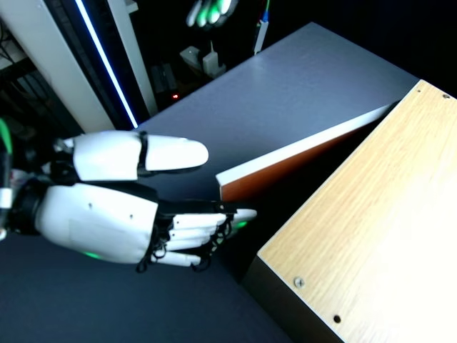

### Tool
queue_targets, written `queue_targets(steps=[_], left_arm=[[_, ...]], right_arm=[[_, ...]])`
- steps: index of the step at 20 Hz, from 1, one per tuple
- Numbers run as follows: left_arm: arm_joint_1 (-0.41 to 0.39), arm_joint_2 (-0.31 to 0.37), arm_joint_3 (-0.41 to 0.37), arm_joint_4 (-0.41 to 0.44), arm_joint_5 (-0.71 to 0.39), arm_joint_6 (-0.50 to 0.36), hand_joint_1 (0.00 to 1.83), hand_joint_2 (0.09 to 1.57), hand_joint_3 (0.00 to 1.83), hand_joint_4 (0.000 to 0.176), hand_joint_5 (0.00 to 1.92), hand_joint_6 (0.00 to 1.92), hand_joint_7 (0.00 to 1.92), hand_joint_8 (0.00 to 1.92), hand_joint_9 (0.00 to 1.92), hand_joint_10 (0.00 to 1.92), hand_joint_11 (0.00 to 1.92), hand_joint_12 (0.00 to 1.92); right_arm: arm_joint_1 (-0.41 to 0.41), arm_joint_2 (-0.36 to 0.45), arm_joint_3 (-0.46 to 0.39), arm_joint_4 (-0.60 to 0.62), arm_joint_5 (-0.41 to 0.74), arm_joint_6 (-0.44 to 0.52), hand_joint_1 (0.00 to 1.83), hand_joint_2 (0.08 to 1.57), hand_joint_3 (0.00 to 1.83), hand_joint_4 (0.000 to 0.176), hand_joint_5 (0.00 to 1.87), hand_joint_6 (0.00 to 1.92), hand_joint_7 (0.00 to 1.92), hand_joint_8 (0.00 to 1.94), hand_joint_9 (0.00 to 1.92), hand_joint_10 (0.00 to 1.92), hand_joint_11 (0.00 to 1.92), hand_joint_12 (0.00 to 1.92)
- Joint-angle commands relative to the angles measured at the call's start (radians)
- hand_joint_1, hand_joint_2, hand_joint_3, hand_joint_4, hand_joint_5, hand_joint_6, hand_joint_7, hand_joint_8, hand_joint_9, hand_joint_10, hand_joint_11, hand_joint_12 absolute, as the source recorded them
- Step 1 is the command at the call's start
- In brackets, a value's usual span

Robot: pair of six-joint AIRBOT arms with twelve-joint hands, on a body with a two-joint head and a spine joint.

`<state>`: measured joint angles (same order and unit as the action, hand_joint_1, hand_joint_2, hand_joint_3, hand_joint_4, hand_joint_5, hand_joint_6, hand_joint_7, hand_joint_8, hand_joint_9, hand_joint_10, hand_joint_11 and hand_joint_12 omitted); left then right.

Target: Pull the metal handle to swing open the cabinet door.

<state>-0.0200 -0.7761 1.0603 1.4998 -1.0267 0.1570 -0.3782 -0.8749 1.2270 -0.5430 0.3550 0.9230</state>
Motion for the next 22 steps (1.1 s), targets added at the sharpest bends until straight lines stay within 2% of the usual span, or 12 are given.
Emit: queue_targets(steps=[1,12,15,22], left_arm=[[-0.008,0.007,0.001,-0.1,-0.024,0.008,0.0,1.35,0.0,0.0,0.26,0.0,0.31,0.0,0.28,0.0,0.0,0.57],[-0.008,0.007,0.001,-0.1,-0.024,0.008,0.0,1.36,0.0,0.0,0.24,0.0,0.29,0.0,0.27,0.0,0.0,0.54],[-0.008,0.007,0.001,-0.1,-0.024,0.008,0.0,1.36,0.0,0.0,0.25,0.0,0.3,0.0,0.27,0.0,0.0,0.55],[-0.008,0.007,0.001,-0.1,-0.024,0.008,0.0,1.36,0.0,0.0,0.25,0.0,0.3,0.0,0.27,0.0,0.0,0.55]], right_arm=[[0.014,0.002,0.006,0.035,0.093,0.008,0.0,1.35,0.0,0.0,0.32,0.0,0.35,0.0,0.33,0.0,0.0,0.91],[0.011,0.018,-0.028,0.036,0.098,0.01,0.0,1.35,0.0,0.0,0.33,0.0,0.36,0.0,0.34,0.0,0.0,0.91],[0.011,0.019,-0.029,0.037,0.107,0.038,0.0,1.35,0.0,0.0,0.33,0.0,0.36,0.0,0.34,0.0,0.0,0.9],[0.045,0.007,-0.017,0.063,0.108,0.038,0.0,1.35,0.0,0.0,0.33,0.0,0.36,0.0,0.34,0.0,0.0,0.91]])
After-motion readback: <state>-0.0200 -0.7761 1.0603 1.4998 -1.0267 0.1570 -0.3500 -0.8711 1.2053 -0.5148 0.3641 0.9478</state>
